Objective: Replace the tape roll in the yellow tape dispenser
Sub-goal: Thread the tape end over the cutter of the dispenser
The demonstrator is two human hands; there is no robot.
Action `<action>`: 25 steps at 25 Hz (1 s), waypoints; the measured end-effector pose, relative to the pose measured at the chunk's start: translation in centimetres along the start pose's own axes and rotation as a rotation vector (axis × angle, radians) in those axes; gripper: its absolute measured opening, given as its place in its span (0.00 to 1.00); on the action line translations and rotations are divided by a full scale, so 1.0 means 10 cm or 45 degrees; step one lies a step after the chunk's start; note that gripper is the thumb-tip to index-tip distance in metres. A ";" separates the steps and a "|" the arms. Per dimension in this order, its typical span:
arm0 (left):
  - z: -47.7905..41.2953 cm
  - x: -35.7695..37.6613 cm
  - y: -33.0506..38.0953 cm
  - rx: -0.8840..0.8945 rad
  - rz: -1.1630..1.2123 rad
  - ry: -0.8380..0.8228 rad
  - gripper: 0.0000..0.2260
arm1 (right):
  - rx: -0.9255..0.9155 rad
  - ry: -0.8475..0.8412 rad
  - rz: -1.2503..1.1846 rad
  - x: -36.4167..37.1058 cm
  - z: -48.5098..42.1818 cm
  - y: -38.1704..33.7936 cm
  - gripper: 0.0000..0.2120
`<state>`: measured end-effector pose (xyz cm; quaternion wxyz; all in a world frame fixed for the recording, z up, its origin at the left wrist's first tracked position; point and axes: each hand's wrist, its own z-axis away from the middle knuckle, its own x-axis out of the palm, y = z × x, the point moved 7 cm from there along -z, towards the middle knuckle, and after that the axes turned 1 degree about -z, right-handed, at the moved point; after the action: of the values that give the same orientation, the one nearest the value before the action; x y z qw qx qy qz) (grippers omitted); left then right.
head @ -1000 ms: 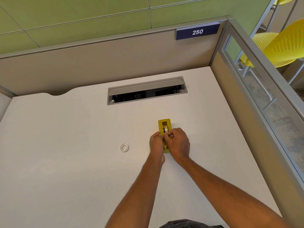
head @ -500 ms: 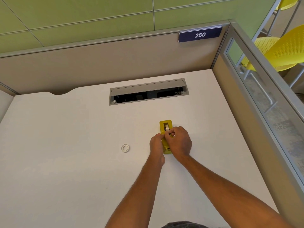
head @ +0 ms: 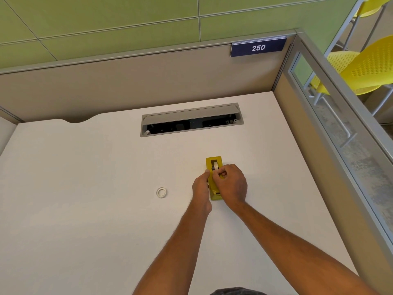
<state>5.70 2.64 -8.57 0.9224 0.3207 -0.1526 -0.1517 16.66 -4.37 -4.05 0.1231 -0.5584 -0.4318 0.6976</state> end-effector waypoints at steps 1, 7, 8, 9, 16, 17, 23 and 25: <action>0.02 -0.01 0.02 0.006 -0.016 0.015 0.11 | -0.004 -0.004 -0.010 0.00 0.00 0.00 0.09; 0.08 -0.20 0.27 0.481 -0.482 0.296 0.15 | -0.027 -0.017 -0.065 -0.04 0.00 -0.02 0.08; 0.08 -0.20 0.31 0.556 -0.575 0.292 0.14 | -0.023 -0.017 -0.080 -0.05 0.00 -0.02 0.08; 0.07 -0.18 0.35 0.617 -0.673 0.281 0.14 | -0.011 -0.016 -0.095 -0.05 -0.01 -0.02 0.08; 0.02 0.00 0.66 0.821 -1.187 0.160 0.17 | 0.099 -0.036 -0.243 -0.06 -0.11 -0.12 0.08; 0.02 0.01 0.69 0.848 -1.186 0.150 0.17 | 0.101 -0.047 -0.252 -0.06 -0.13 -0.13 0.08; 0.04 -0.05 0.81 0.999 -1.003 0.063 0.15 | 0.059 -0.188 -0.286 -0.12 -0.17 -0.14 0.10; 0.03 -0.09 0.82 0.908 -0.926 -0.061 0.18 | 0.027 -0.283 -0.327 -0.18 -0.23 -0.15 0.10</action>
<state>6.23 8.96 -3.24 0.6392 0.6445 -0.0946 -0.4088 18.82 -3.62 -1.75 0.1686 -0.4168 -0.5033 0.7380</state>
